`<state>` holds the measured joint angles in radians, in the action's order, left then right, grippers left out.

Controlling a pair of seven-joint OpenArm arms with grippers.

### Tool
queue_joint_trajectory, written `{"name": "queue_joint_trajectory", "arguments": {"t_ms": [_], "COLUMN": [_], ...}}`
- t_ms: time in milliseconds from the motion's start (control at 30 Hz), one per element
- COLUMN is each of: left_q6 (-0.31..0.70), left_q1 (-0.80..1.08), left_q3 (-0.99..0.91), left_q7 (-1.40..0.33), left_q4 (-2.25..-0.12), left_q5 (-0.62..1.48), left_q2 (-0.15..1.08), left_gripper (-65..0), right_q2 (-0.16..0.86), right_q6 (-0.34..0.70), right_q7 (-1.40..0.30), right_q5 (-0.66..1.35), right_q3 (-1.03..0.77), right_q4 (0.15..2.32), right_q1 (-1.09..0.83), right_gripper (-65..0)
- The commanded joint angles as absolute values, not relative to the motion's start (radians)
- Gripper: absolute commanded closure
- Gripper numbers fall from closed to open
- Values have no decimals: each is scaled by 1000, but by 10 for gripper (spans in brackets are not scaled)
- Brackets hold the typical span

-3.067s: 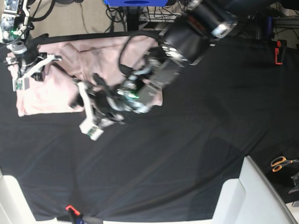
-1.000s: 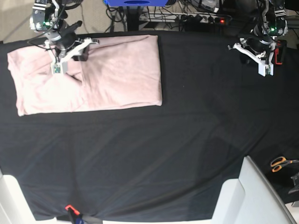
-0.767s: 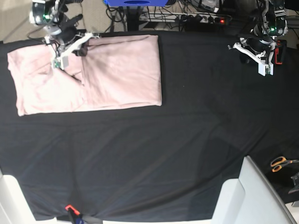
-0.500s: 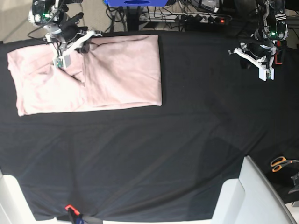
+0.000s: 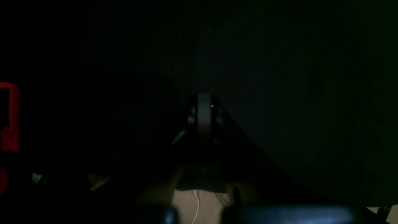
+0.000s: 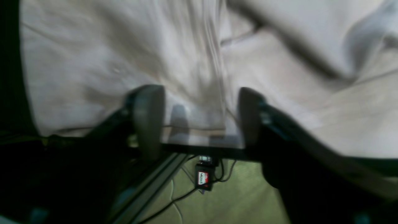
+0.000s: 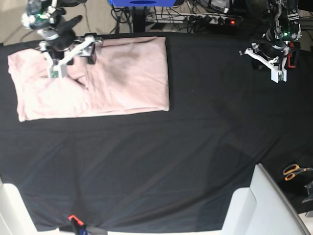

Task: Fold the T-shirt properly
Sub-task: 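Hold the right gripper on the folded shirt's edge, then grasp the other end of the strip with the right gripper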

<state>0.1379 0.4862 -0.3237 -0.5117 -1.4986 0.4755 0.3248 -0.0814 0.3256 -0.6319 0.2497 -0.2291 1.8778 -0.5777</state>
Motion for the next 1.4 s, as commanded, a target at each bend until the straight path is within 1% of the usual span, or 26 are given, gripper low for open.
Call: {"name": "queue_joint_trajectory", "arguments": {"t_ms": [0,67,100,133,200,267,333,433,533,600,733,833,900,1167,1267,1367], "left_q6": [137,137,137,137,137,137,137,137,137,137,137,137,137,137,137,137], "left_q1": [490,490,490,492,492,492,492,493,495,496,498,499,499,498,498,498], "left_q3": [-329,-329,-329,-329,-329,-329,-329,-329,-329,-329,-329,-329,-329,-329,-329,-329], "left_q7": [-495,-495,-495,-495,-495,-495,-495,-495,-495,-495,-495,-495,-495,-495,-495,-495], "left_q4": [-1512,-1512,-1512,-1511,-1511,-1511,-1511,-1511,-1511,-1511,-1511,-1511,-1511,-1511,-1511,-1511], "left_q5": [481,481,481,481,481,481,481,481,481,481,481,481,481,481,481,481], "left_q2": [340,340,340,340,340,340,340,340,340,340,340,340,340,340,340,340], "left_gripper": [0,0,0,0,0,0,0,0,0,0,0,0,0,0,0,0], "right_q2": [-73,-47,-25,-5,22,70,122,217,331,387,492,538,539,466,456,424], "right_q6": [331,338,358,395,492,602,694,698,698,698,698,698,698,698,698,698], "right_q7": [-618,-625,-627,-631,-710,-849,-951,-980,-972,-966,-886,-877,-881,-1020,-1015,-1015], "right_q5": [252,260,265,297,401,516,549,547,555,555,555,555,555,549,553,553], "right_q3": [-263,-340,-386,-444,-591,-768,-906,-1006,-1010,-1012,-1010,-1007,-1007,-1000,-901,-786], "right_q4": [1931,1971,1969,1952,1879,1761,1615,1406,1155,1010,728,550,504,503,503,533], "right_q1": [-573,-541,-518,-472,-383,-260,-147,-48,5,42,97,131,136,134,133,125], "right_gripper": [-441,-455,-455,-456,-456,-455,-455,-455,-455,-455,-458,-518,-540,-542,-542,-536]}}
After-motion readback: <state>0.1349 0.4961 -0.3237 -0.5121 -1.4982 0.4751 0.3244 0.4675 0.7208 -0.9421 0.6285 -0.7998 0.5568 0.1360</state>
